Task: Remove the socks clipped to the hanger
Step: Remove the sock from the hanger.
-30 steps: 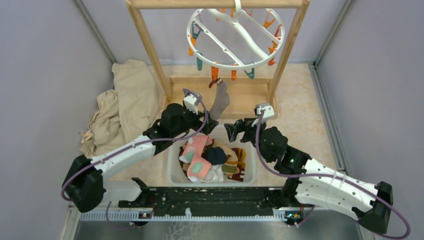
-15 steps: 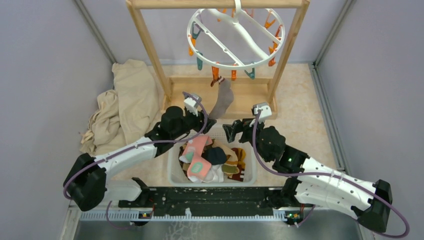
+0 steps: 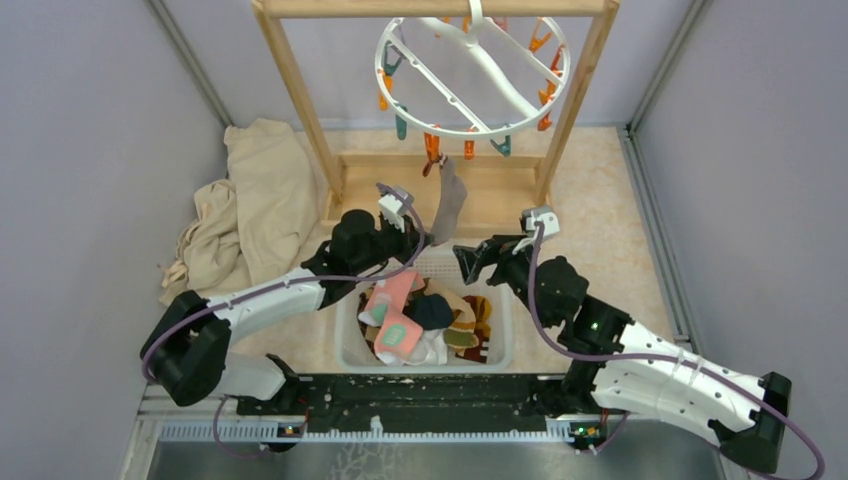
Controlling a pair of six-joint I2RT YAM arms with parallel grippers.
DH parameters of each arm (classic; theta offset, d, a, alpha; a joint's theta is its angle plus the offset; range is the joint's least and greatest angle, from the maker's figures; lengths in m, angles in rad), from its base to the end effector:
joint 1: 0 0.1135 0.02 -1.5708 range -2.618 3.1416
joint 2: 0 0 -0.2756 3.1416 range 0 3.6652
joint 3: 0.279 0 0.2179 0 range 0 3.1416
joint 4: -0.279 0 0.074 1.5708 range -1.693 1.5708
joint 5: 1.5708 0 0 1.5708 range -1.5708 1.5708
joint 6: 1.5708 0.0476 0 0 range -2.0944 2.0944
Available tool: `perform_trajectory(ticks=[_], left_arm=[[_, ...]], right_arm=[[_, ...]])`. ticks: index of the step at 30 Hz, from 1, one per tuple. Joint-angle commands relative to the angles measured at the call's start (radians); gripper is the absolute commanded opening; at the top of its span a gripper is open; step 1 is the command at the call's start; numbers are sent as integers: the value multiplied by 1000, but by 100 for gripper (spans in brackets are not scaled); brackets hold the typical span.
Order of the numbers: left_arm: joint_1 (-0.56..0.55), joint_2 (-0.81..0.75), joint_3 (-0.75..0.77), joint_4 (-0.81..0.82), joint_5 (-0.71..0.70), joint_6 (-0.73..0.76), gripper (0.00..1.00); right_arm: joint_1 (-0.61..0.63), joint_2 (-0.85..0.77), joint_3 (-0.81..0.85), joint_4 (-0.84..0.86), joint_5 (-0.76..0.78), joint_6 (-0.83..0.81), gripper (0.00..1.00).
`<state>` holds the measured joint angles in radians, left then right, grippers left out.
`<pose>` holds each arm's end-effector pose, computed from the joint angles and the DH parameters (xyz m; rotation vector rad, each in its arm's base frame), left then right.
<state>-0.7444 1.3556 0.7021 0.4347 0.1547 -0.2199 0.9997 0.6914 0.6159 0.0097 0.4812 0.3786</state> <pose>0.2025 -0.1965 0.2768 0.5942 1.7673 -0.8199 0.0926 0.1034 0.3256 -0.1414 1.6647 0.6611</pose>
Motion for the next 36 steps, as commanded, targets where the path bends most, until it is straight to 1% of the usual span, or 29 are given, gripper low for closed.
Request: perform_trajectory(ticks=[1, 5, 14, 23, 27, 33, 36], left_arm=[[-3, -28, 66, -63, -5, -13, 0], [-3, -56, 116, -181, -9, -18, 0], [-3, -150, 152, -320, -16, -27, 0], [-3, -249, 162, -394, -32, -35, 0], [-3, -277, 177, -426, -40, -41, 0], [-3, -314, 175, -432, -42, -56, 0], [-3, -330, 186, -473, -43, -60, 0]], right_arm=[[8, -20, 1, 18, 22, 6, 94], [8, -11, -1, 27, 17, 9, 94], [9, 12, 1, 42, 1, 16, 95], [8, 33, -4, 60, -16, 30, 94], [8, 37, -13, 79, -19, 31, 94], [8, 73, 7, 81, -31, 27, 94], [8, 77, 5, 87, -33, 30, 94]])
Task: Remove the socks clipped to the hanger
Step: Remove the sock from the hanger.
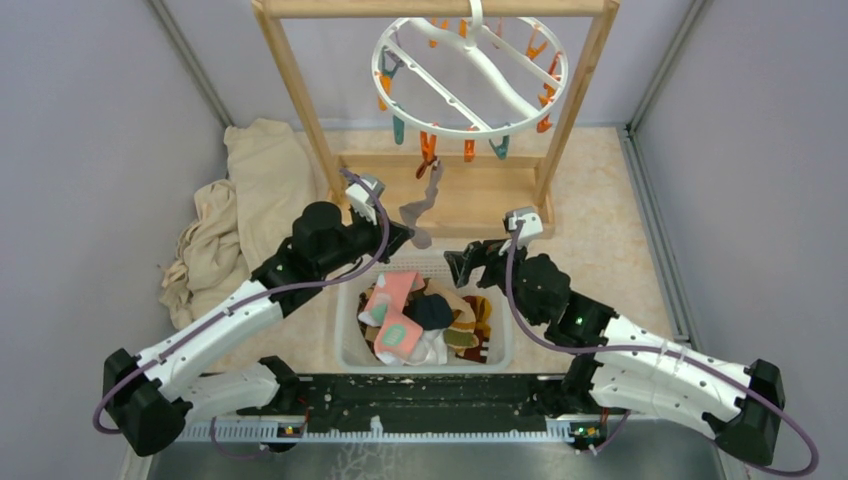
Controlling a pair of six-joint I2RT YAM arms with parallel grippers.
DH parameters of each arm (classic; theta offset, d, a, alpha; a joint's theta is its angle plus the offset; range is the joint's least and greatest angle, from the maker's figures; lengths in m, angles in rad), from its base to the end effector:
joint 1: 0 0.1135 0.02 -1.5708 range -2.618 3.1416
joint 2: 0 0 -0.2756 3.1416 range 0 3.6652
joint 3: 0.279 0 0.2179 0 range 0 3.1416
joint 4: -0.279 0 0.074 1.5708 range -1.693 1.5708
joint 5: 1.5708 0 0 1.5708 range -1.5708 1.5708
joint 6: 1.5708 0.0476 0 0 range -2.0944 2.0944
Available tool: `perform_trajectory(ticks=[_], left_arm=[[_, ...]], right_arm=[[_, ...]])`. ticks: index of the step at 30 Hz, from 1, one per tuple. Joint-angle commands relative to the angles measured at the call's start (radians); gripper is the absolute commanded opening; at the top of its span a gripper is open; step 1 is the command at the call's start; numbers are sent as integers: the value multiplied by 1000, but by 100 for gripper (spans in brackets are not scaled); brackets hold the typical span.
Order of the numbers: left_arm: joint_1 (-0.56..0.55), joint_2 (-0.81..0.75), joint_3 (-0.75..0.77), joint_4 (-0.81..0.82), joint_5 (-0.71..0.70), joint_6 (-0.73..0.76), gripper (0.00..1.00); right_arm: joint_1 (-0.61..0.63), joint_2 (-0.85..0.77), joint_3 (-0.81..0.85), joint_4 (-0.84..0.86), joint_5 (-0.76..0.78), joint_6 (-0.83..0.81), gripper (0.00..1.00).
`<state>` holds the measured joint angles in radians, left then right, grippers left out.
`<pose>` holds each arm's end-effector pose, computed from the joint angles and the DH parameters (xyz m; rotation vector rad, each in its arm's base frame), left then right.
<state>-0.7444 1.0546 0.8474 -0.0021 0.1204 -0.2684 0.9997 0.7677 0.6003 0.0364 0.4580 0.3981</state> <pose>0.1579 -0.1532 0.3436 0.5252 1.7808 -0.8262 0.1009 0.1181 0.3139 -0.1715 1.7231 0.6544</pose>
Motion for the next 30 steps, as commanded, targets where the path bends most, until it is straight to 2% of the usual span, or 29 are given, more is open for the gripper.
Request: perform_trajectory(ticks=[1, 21, 30], left_arm=[[-3, -35, 45, -43, -7, -13, 0], [-3, -58, 196, -151, 67, -64, 0], [-3, -51, 178, -148, 93, -85, 0]], right_arm=[[8, 1, 21, 59, -10, 11, 94], [8, 35, 49, 75, -23, 2, 94], [8, 25, 42, 69, -19, -1, 94]])
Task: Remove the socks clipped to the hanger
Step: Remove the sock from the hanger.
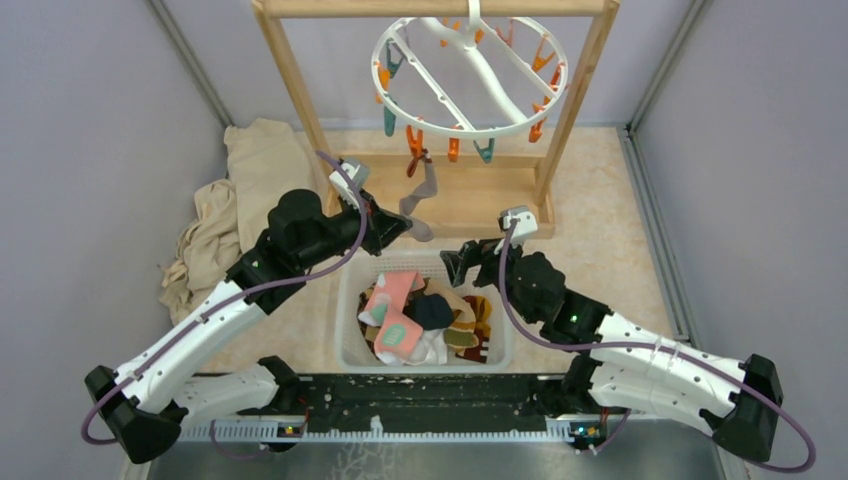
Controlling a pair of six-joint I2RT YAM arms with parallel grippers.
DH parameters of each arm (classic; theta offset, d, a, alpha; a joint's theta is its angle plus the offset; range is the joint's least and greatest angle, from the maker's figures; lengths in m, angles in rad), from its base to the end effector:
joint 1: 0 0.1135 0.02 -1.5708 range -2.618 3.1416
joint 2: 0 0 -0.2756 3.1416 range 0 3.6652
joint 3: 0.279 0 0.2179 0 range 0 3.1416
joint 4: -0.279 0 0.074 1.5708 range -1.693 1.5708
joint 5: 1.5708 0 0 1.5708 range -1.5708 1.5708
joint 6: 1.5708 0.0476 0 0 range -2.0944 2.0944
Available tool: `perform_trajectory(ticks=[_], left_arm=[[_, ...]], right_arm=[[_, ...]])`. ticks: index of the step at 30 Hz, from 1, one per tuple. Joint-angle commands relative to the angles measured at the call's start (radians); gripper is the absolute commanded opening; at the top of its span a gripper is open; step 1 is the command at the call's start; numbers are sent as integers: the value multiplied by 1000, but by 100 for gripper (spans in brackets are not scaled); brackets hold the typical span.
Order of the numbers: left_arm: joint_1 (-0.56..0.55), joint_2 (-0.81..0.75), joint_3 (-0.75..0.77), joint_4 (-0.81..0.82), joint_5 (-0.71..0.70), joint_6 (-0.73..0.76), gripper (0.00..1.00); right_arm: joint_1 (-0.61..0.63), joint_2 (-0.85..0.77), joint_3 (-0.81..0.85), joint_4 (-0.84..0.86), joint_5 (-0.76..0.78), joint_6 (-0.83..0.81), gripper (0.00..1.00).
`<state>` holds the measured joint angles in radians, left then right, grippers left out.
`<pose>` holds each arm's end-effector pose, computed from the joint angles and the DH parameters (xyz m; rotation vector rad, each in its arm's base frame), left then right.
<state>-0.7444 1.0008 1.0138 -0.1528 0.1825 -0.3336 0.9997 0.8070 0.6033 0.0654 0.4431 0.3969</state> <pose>0.1409 -0.1416 0.3914 0.5067 1.7309 -0.9433 0.1050 0.1257 0.3128 -0.1872 1.7303 0.6611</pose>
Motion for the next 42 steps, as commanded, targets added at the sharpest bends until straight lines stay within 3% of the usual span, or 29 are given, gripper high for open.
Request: perform_trajectory(ticks=[1, 18, 24, 35, 42], left_arm=[[-3, 0, 9, 2, 34, -23, 0], [-3, -69, -74, 45, 121, -116, 0], [-3, -91, -114, 75, 122, -131, 0], [-3, -100, -143, 120, 156, -161, 0], [-3, -104, -135, 125, 171, -166, 0]], right_arm=[[8, -12, 39, 42, -5, -1, 94], [8, 44, 158, 49, -32, -65, 94], [8, 57, 163, 163, -121, -75, 94], [-29, 252, 275, 297, -170, -36, 94], [-73, 330, 311, 284, -174, 30, 94]])
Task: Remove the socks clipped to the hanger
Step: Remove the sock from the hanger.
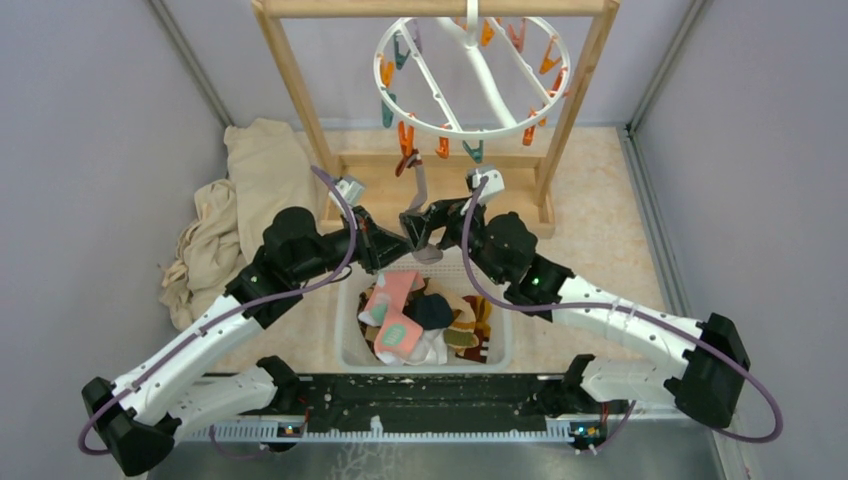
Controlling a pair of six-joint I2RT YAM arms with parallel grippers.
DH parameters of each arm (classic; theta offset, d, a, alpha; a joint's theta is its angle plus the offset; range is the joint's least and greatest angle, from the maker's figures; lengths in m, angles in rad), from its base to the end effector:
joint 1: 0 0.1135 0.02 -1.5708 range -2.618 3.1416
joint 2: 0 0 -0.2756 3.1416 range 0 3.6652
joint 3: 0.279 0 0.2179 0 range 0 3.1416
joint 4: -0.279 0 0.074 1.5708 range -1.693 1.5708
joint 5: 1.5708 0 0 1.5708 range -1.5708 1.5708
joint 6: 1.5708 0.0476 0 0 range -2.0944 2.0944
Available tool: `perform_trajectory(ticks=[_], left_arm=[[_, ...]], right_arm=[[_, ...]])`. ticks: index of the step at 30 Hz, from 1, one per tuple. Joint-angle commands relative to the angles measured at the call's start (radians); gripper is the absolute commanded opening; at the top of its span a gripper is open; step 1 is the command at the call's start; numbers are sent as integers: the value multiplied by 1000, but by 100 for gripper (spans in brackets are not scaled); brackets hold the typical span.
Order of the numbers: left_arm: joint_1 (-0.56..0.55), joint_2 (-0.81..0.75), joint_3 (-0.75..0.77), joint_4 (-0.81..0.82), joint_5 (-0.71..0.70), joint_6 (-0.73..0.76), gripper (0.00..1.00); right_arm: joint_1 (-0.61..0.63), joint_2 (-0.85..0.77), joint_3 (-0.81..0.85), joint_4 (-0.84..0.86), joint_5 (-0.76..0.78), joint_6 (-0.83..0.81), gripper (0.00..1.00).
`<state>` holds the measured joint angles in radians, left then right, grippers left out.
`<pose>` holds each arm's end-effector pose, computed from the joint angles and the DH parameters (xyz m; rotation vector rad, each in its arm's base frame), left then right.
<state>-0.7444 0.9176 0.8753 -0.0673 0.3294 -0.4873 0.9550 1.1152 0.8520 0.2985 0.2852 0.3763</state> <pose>0.1239 -0.1351 0.3704 0.4974 1.7537 -1.1778 0.1474 0.1851 0.3687 -0.2256 1.5814 0.8324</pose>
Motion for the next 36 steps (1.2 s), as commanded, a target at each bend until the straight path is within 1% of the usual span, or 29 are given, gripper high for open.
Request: perform_trajectory(ticks=[1, 3, 5, 8, 12, 16, 17, 19, 20, 22, 23, 26, 27, 29, 31, 36], left_arm=[[-3, -22, 4, 40, 23, -13, 0], [-3, -20, 5, 40, 30, -12, 0], [-3, -16, 6, 45, 38, -14, 0], [-3, -13, 8, 53, 48, -16, 0], [-3, -8, 11, 52, 48, -10, 0], [-3, -4, 11, 46, 32, 4, 5], [-3, -4, 10, 45, 29, 9, 6], [-3, -1, 10, 42, 24, 14, 9], [-3, 0, 11, 39, 25, 18, 11], [-3, 0, 16, 27, 19, 26, 22], [-3, -1, 20, 17, 14, 32, 26], [-3, -10, 44, -23, -7, 64, 35], [-3, -16, 50, -32, -13, 75, 39], [-3, -30, 59, -45, -31, 91, 50], [-3, -38, 72, -60, -55, 106, 58], [-3, -34, 139, -148, -102, 145, 81]], right_arm=[[-34, 30, 65, 50, -20, 57, 94], [-40, 44, 69, 54, -39, 68, 92], [-44, 59, 70, 64, -54, 72, 89], [-45, 74, 75, 78, -73, 78, 80], [-46, 77, 71, 98, -92, 80, 60], [-48, 75, 67, 106, -108, 79, 34], [-48, 73, 67, 106, -109, 79, 30], [-51, 67, 62, 102, -109, 76, 27], [-51, 62, 59, 100, -110, 74, 24], [-54, 48, 51, 93, -110, 73, 17], [-56, 39, 45, 90, -109, 73, 16], [-61, 7, 28, 77, -103, 69, 12], [-64, -4, 21, 71, -101, 69, 11], [-68, -27, 10, 58, -100, 66, 9], [-72, -54, -3, 43, -99, 63, 8], [-81, -99, -26, 7, -103, 54, 6]])
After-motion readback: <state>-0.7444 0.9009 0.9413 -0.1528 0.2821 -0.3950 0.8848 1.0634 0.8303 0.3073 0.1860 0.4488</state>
